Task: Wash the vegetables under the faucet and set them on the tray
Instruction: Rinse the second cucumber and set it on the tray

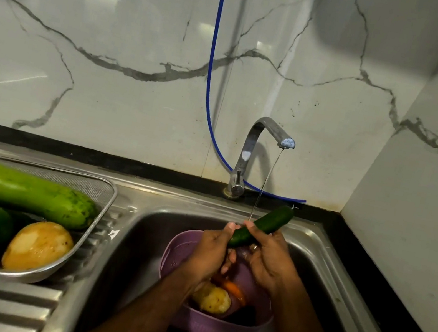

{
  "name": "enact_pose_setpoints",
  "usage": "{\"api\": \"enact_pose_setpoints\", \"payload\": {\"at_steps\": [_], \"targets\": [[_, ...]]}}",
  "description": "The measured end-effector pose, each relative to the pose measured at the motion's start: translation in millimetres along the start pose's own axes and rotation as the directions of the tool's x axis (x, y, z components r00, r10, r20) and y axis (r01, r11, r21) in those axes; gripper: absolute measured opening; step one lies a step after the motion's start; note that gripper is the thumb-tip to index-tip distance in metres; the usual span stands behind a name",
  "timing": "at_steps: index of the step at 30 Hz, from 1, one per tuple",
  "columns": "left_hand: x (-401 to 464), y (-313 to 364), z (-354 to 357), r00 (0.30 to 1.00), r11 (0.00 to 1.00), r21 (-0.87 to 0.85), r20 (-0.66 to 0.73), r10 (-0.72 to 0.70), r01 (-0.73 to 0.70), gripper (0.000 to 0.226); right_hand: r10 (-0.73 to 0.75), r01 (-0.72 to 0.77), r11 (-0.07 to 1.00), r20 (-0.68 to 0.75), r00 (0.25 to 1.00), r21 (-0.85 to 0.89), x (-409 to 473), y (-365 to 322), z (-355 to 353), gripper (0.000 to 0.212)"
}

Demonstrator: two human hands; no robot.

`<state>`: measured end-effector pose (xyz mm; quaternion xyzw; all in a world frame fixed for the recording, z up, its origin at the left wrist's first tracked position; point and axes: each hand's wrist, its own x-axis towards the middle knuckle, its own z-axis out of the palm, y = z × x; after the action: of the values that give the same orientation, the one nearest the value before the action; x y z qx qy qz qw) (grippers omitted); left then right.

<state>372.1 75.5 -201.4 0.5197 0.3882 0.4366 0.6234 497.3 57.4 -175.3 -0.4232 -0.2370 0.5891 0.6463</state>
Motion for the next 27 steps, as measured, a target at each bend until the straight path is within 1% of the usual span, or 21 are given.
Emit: {"api": "enact_pose_setpoints", "payload": {"at_steps": [1,3,6,9,10,12,15,19,21,22,23,24,26,27], "targets": [[0.4,1.0,-2.2,1.000,1.000,0.009,-0.009,-0.008,0.008,0.056,0.022,-0.021,0.999,0.028,0.999,-0.031,0.6,4.6,1.1,0.047],[2.6,1.2,-5.9,0.998,0.999,0.018,-0.029,-0.049,0.049,0.057,0.022,-0.019,0.998,0.035,0.999,-0.063,1.0,12.1,4.5,0.051],[2.6,2.6,-7.1,0.995,0.994,-0.035,-0.021,-0.102,0.101,0.051,-0.040,0.038,0.997,-0.027,0.999,-0.069,3.0,19.8,11.0,0.052],[5.5,2.7,-11.4,0.987,0.981,-0.105,-0.006,-0.163,0.162,0.050,-0.054,0.050,0.997,-0.068,0.996,-0.054,6.7,27.3,19.5,0.058],[6.9,1.1,-15.9,0.982,0.974,-0.123,-0.001,-0.190,0.189,0.048,-0.043,0.039,0.998,-0.073,0.996,-0.057,7.4,30.0,22.6,0.057],[8.3,-1.8,-25.6,0.976,0.967,-0.129,0.042,-0.214,0.218,0.043,-0.018,0.012,0.998,-0.101,0.995,-0.056,8.5,31.9,28.6,0.047],[5.4,-4.1,-29.5,0.976,0.973,-0.125,0.128,-0.178,0.194,0.030,0.006,-0.016,0.997,-0.133,0.991,-0.075,11.2,23.9,32.8,0.035],[7.7,-10.2,-31.1,0.983,0.981,-0.105,0.103,-0.154,0.165,0.018,0.026,-0.047,0.990,-0.149,0.988,-0.134,13.6,22.1,33.7,0.025],[8.7,-12.7,-34.2,0.988,0.987,-0.062,0.063,-0.144,0.147,0.012,0.032,-0.059,0.983,-0.156,0.987,-0.174,12.2,24.3,36.2,0.018],[8.1,-13.2,-35.4,0.993,0.993,-0.018,0.034,-0.113,0.113,0.008,0.027,-0.056,0.983,-0.164,0.986,-0.177,12.9,25.6,37.7,0.017],[6.8,-12.3,-35.5,0.999,0.997,0.065,0.007,-0.052,0.051,0.006,0.015,-0.045,0.985,-0.176,0.984,-0.164,13.9,25.9,38.4,0.017],[5.1,-10.9,-36.2,0.999,0.982,0.186,-0.017,0.030,-0.026,0.013,0.002,-0.032,0.987,-0.190,0.982,-0.155,15.4,26.4,39.7,0.018],[0.5,-9.0,-35.4,0.985,0.899,0.410,-0.014,0.172,-0.151,0.027,-0.009,-0.020,0.991,-0.216,0.976,-0.132,17.8,26.3,41.7,0.022],[-0.7,-8.2,-34.3,0.976,0.870,0.460,-0.025,0.216,-0.180,0.029,-0.008,-0.020,0.992,-0.224,0.974,-0.125,18.2,25.7,41.4,0.023]]}}
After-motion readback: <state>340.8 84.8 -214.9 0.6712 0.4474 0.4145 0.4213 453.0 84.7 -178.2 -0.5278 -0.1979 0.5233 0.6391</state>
